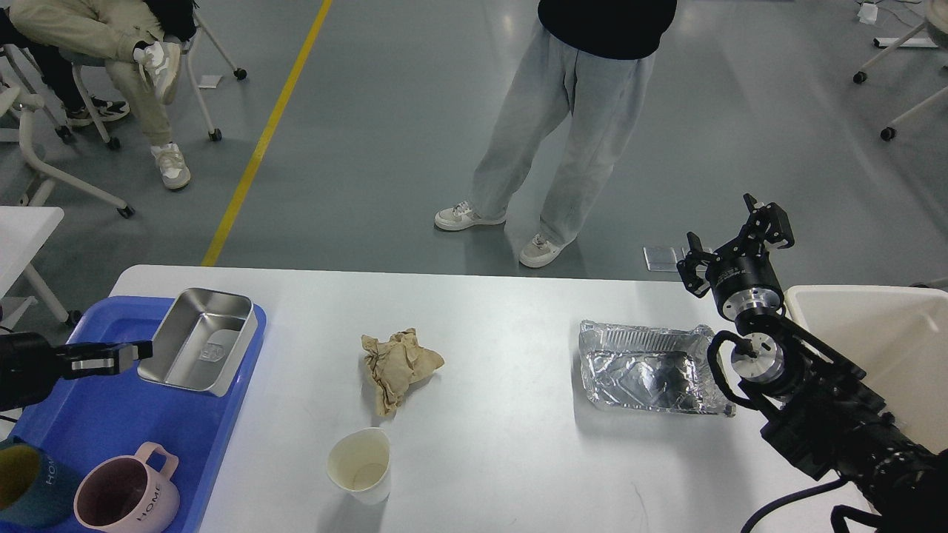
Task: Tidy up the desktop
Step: 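Grasp the steel tin with the left gripper and drag it into the blue tray, then set the steel tin down in the blue tray and release it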
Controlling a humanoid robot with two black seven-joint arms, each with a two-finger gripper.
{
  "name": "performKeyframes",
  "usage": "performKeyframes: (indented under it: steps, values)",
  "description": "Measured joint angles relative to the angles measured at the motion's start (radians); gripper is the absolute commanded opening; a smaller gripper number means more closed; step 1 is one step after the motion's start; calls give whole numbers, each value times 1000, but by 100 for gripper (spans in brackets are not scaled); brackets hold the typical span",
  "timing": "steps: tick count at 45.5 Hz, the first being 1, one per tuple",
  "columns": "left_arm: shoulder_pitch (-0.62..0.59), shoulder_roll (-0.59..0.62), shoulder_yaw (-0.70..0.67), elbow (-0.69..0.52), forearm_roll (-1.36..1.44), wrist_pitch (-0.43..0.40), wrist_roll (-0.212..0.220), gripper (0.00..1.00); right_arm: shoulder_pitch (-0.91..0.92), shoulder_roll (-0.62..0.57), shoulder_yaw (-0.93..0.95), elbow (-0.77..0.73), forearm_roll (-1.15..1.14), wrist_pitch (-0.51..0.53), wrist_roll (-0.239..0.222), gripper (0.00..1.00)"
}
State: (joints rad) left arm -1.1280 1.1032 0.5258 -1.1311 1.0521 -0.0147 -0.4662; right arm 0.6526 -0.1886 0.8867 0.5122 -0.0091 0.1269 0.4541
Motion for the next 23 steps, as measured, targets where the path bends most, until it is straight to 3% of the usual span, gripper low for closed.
performKeyframes:
  steps: [10,23]
  values:
    - [51,-10,2,54,-12,80,87,0,2,0,0,2,0,0,-1,100]
    - [129,-97,-3,202,-71,94,80,0,-5,0,-2,5,-1,1,-2,100]
